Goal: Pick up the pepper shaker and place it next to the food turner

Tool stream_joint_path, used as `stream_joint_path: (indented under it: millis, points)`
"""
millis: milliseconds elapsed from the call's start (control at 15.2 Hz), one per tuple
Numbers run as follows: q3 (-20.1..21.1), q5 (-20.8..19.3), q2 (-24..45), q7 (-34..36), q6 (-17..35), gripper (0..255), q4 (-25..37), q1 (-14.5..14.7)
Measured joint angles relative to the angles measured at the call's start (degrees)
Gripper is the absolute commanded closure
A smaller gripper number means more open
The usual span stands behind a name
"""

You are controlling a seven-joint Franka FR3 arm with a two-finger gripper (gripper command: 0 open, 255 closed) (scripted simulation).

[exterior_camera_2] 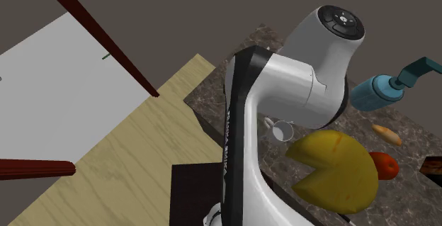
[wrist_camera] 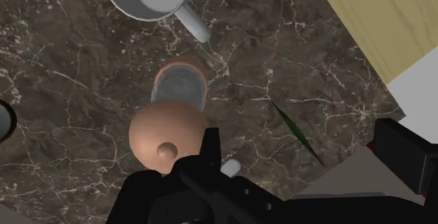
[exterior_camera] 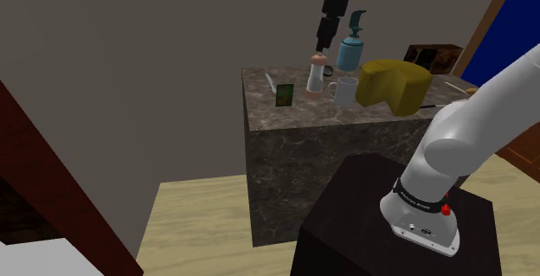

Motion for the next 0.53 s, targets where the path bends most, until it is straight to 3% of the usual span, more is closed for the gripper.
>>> stream_joint_path:
  millis: [528]
  points:
    - [-7.5,6.8,16.2,-10.3,0.2,0,12.2,-1.9]
